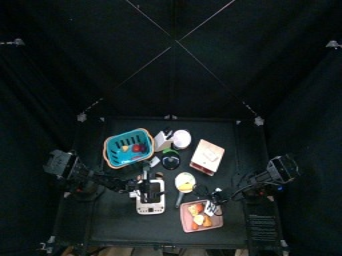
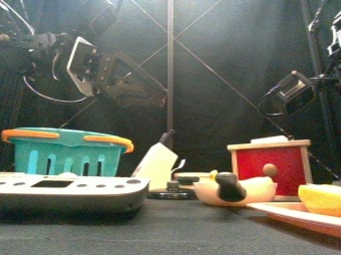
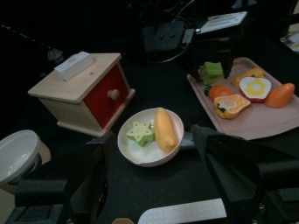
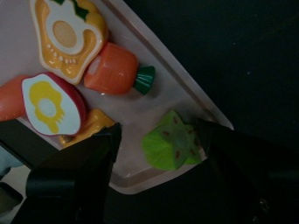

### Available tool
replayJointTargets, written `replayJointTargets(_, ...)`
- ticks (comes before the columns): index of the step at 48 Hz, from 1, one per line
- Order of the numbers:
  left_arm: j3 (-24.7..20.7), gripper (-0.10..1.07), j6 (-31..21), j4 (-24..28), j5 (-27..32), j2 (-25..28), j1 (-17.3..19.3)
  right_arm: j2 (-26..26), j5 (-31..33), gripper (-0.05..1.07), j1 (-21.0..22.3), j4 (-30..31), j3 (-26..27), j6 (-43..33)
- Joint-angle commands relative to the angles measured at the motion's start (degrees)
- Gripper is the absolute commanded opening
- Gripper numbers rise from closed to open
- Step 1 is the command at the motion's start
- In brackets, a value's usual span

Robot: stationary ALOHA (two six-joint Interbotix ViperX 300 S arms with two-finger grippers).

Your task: Grab white sushi roll

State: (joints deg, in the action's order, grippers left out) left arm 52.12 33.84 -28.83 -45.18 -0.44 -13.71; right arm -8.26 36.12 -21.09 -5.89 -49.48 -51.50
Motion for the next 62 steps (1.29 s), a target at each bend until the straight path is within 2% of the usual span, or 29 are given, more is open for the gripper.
replayJointTargets(1,-0.44,1.02,0.00,-0.44,-0.53,-0.26,0.09,-0.88,-0.18,0.99,0.35,0.53,1.05,0.18)
replayJointTargets(8,0.00,1.02,0.00,-3.25,1.23,-2.55,0.00,-1.41,0.26,0.99,0.97,2.90,2.20,0.35)
replayJointTargets(13,0.00,1.02,0.00,-7.12,7.03,-6.59,-0.26,-1.58,1.58,0.99,1.23,5.80,3.52,0.26)
replayJointTargets(19,-0.44,1.02,0.00,-13.27,17.93,-12.57,-0.26,-1.58,2.72,0.99,1.49,8.79,5.01,0.09)
replayJointTargets(26,-0.44,1.02,0.09,-22.76,32.52,-22.06,0.09,-1.49,2.72,0.99,1.49,11.60,6.15,0.09)
replayJointTargets(32,-0.62,1.02,0.09,-26.02,40.61,-28.21,1.93,-1.14,2.55,0.99,1.58,13.36,6.33,0.00)
replayJointTargets(39,-0.79,1.02,-0.09,-26.02,49.92,-32.26,6.68,-1.05,2.46,0.99,2.02,14.77,6.42,0.00)
replayJointTargets(51,-2.46,1.02,-0.35,-24.96,62.93,-32.61,17.40,-1.05,2.46,0.99,2.29,17.58,6.42,0.44)
replayJointTargets(58,-4.83,1.02,-1.85,-20.83,68.99,-32.52,22.41,-1.05,2.46,0.99,2.55,19.16,6.42,0.44)
replayJointTargets(62,-6.59,1.02,-5.54,-15.56,71.81,-31.99,24.08,-0.88,2.46,0.99,2.72,20.04,6.33,0.44)
